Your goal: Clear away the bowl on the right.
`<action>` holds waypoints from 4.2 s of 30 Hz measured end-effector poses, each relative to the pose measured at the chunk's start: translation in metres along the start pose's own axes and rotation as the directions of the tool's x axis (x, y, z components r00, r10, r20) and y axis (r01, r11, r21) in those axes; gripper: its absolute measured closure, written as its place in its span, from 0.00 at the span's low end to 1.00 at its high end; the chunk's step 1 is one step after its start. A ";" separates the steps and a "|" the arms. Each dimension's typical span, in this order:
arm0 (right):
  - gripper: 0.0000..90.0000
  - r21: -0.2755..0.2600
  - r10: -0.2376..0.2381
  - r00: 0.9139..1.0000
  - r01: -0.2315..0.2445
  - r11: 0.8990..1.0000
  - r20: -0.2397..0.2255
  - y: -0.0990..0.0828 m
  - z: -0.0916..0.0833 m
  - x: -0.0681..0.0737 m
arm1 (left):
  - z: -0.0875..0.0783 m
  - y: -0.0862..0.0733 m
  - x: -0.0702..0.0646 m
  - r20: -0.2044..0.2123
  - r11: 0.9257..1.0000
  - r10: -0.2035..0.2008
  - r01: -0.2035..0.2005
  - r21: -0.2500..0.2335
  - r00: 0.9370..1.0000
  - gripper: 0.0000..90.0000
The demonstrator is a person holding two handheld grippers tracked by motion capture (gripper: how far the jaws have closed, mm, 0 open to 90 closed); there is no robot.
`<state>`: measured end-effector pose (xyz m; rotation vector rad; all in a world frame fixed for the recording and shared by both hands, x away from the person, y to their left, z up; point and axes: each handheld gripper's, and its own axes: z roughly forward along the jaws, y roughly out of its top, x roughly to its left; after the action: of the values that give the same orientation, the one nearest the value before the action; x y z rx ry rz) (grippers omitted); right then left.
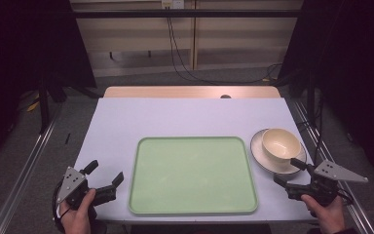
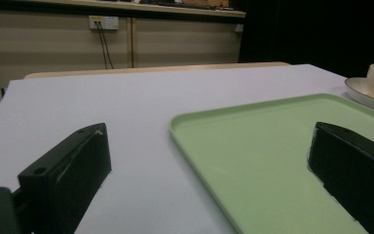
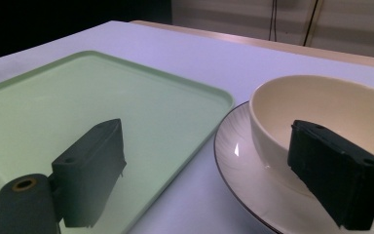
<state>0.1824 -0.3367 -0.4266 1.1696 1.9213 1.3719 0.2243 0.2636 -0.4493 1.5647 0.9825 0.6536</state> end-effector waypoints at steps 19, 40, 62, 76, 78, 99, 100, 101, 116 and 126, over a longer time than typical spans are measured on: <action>0.18 0.018 0.060 0.997 -0.059 0.998 -0.043 0.000 -0.002 -0.006 | 0.001 0.000 0.000 0.009 1.000 0.001 -0.001 0.004 1.000 0.02; 0.17 0.078 0.083 0.997 -0.083 0.993 0.008 0.009 -0.003 -0.032 | 0.003 -0.001 0.000 0.011 1.000 -0.005 0.005 0.012 1.000 0.02; 0.16 0.239 0.106 0.994 -0.111 0.965 0.035 0.049 0.017 -0.088 | 0.008 0.001 -0.001 0.024 1.000 0.008 -0.009 0.016 1.000 0.02; 0.28 0.318 0.064 0.996 -0.081 0.945 0.064 0.067 0.042 -0.100 | 0.009 0.001 0.000 0.026 1.000 0.003 -0.003 0.022 1.000 0.02; 0.29 0.329 0.055 0.994 -0.083 0.941 0.091 0.068 0.046 -0.104 | 0.009 0.000 0.000 0.025 1.000 0.006 -0.007 0.028 1.000 0.02; 0.55 0.467 0.079 0.973 -0.174 0.867 0.217 0.043 0.081 -0.126 | 0.010 0.000 0.000 0.033 1.000 0.004 -0.004 0.024 0.999 0.02; 0.55 0.464 0.093 0.971 -0.189 0.865 0.222 0.042 0.082 -0.127 | 0.010 0.000 0.000 0.033 1.000 0.004 -0.005 0.024 0.999 0.02; 0.57 0.468 0.092 0.971 -0.189 0.863 0.221 0.041 0.083 -0.129 | 0.010 0.000 0.000 0.032 1.000 0.004 -0.005 0.024 0.999 0.02; 0.81 0.508 0.189 0.963 -0.262 0.821 0.191 0.034 0.092 -0.139 | 0.009 0.000 0.000 0.033 1.000 0.005 -0.006 0.027 0.999 0.02; 0.89 0.554 0.161 0.962 -0.259 0.791 0.219 0.032 0.093 -0.139 | 0.009 0.000 0.000 0.034 0.999 0.007 -0.008 0.031 0.999 0.02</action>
<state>0.3375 -0.4062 -0.4418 1.7681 2.2098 0.7492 0.2317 0.2592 -0.4511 1.6024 0.9661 0.6178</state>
